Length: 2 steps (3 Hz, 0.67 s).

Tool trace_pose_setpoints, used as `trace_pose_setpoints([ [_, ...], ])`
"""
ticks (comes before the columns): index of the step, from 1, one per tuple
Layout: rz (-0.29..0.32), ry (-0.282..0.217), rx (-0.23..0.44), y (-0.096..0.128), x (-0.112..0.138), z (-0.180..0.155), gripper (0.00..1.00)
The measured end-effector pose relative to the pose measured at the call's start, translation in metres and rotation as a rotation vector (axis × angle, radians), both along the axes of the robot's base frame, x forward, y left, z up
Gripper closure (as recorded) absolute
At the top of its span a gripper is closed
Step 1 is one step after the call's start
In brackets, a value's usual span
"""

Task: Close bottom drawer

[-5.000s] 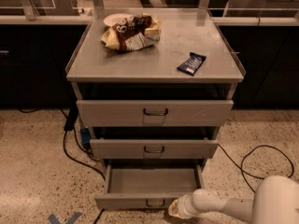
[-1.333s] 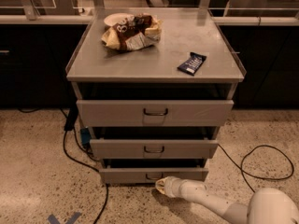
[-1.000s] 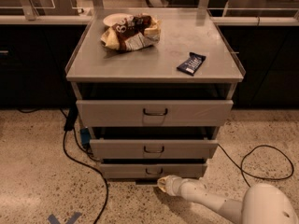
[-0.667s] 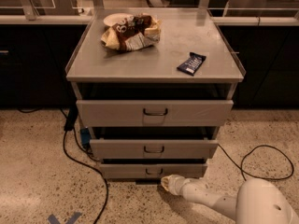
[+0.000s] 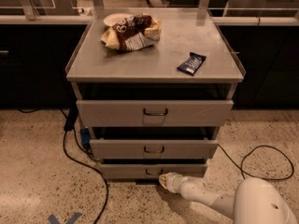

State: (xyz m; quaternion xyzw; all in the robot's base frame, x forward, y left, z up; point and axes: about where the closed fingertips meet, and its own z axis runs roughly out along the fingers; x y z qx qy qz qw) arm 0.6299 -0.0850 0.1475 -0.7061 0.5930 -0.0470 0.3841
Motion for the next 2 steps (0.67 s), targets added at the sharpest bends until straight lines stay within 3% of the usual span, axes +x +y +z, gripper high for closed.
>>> trace_pose_setpoints([
  [1,0.034,-0.049,-0.005,0.0206,0.0190,0.0078,1.00],
  [2,0.031,-0.048,-0.005,0.0179,0.0187,0.0098,1.00],
])
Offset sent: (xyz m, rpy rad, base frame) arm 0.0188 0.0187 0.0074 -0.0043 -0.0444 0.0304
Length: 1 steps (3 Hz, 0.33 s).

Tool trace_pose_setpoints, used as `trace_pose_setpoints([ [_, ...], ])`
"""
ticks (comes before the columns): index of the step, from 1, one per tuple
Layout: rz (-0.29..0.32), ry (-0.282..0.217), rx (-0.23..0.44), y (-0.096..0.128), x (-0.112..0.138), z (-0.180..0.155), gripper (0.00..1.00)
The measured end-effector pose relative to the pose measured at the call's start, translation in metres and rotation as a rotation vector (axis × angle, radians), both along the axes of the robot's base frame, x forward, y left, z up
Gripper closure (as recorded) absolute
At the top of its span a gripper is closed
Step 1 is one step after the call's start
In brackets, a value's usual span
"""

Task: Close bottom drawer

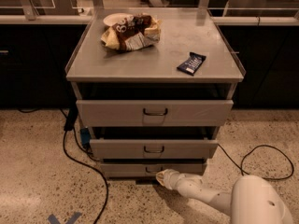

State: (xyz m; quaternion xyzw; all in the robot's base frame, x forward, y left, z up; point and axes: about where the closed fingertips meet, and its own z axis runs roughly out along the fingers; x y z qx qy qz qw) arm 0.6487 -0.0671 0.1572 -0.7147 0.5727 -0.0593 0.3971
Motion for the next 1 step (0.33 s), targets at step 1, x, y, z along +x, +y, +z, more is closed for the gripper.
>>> trace_pose_setpoints([
  [1,-0.047,0.017,0.001,-0.0380,-0.0058,0.0291,1.00],
])
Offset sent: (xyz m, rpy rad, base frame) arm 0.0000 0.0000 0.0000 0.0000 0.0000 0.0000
